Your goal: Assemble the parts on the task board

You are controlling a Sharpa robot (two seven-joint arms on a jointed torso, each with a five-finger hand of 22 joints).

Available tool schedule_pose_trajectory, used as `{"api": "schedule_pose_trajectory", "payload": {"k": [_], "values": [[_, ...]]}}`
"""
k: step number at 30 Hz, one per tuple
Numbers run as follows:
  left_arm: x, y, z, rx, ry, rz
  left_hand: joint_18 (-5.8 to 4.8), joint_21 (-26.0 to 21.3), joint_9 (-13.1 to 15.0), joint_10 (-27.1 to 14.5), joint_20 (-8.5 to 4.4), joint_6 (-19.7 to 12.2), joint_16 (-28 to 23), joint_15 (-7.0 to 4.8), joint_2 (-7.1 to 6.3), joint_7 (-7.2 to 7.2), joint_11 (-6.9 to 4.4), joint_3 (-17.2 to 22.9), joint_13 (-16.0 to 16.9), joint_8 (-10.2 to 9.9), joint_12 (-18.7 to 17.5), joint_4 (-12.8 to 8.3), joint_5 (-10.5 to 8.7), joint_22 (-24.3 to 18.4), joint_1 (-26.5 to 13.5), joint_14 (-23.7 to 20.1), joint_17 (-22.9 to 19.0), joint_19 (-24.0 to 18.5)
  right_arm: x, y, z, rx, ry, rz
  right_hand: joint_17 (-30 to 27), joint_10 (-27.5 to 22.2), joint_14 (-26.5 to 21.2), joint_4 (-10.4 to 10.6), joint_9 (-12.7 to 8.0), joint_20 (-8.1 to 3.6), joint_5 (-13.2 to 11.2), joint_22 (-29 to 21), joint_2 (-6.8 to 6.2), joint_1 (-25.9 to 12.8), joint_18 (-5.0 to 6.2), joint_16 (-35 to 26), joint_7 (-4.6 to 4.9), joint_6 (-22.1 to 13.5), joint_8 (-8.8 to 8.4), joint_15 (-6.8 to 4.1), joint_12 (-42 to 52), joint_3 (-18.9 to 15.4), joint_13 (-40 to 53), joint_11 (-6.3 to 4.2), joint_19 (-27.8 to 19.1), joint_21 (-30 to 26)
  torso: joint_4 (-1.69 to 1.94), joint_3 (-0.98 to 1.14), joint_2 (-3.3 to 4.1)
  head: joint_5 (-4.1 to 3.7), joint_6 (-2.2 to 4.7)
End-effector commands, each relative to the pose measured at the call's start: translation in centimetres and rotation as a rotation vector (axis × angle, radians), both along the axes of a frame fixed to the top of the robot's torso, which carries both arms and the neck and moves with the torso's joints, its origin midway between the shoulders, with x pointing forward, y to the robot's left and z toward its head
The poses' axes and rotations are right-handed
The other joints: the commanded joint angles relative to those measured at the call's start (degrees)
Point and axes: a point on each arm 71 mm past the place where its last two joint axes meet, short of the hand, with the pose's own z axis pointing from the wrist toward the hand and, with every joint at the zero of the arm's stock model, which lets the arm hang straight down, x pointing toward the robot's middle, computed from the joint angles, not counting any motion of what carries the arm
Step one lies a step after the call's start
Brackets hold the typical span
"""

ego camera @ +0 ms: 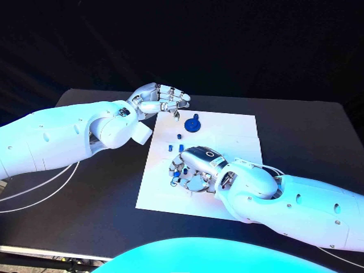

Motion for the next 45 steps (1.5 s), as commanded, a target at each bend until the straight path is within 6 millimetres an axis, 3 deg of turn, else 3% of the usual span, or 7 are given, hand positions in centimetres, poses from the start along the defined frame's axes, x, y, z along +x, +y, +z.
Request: {"api": "schedule_pose_trajectory", "payload": {"k": [1,29,45], "values": [[-0.07,-0.24,0.08,-0.012,-0.004,-0.019,0.36,-0.3,0.0,0.3,-0.03,0.2,-0.4,0.04,0.30,0.29,-0.04,-0.2,-0.1,-0.2,-0.2,-0.3,0.24,0.0,0.5,-0.2,-0.1,0.1,-0.03,0.09,-0.33,-0.040,0.000,0.007,0.0,4.0,1.4,-1.4,0.1,-0.02,0.4,2.3,0.97,1.1,-0.89,0.1,0.18,0.0,0.17,-0.23,0.1,1.2,1.5,-3.49,-0.1,-0.2,0.01,0.00,0.00,0.00,-0.06],[-0.07,-0.14,0.06,-0.010,-0.001,-0.019,0.36,-0.3,0.0,0.3,-0.03,0.2,-0.4,0.04,0.30,0.29,-0.04,-0.2,-0.1,-0.2,-0.2,-0.3,0.24,0.0,0.5,-0.2,-0.1,0.1,-0.11,0.52,-1.25,-0.100,0.015,0.016,-0.1,4.0,1.4,-1.5,0.2,-0.01,0.4,2.2,0.98,1.0,-0.85,0.0,0.20,0.0,0.23,-0.21,0.0,1.2,1.6,-3.47,-0.2,-0.5,-0.02,0.02,-0.02,-0.13,-0.48],[-0.09,-0.08,0.05,-0.010,0.000,-0.021,0.34,-0.3,-0.1,0.3,-0.01,0.2,-0.4,0.06,0.35,0.30,-0.02,-0.2,-0.1,-0.2,-0.3,-0.2,0.22,0.0,0.4,-0.2,-0.1,0.1,-0.35,0.13,-0.81,-0.050,-0.012,0.002,-0.1,4.0,1.4,-1.5,0.2,0.00,0.4,2.2,0.98,1.0,-0.84,0.0,0.20,0.0,0.27,-0.20,0.0,1.3,1.6,-3.47,-0.3,-0.6,-0.06,0.02,-0.05,-0.37,-0.22]]}}
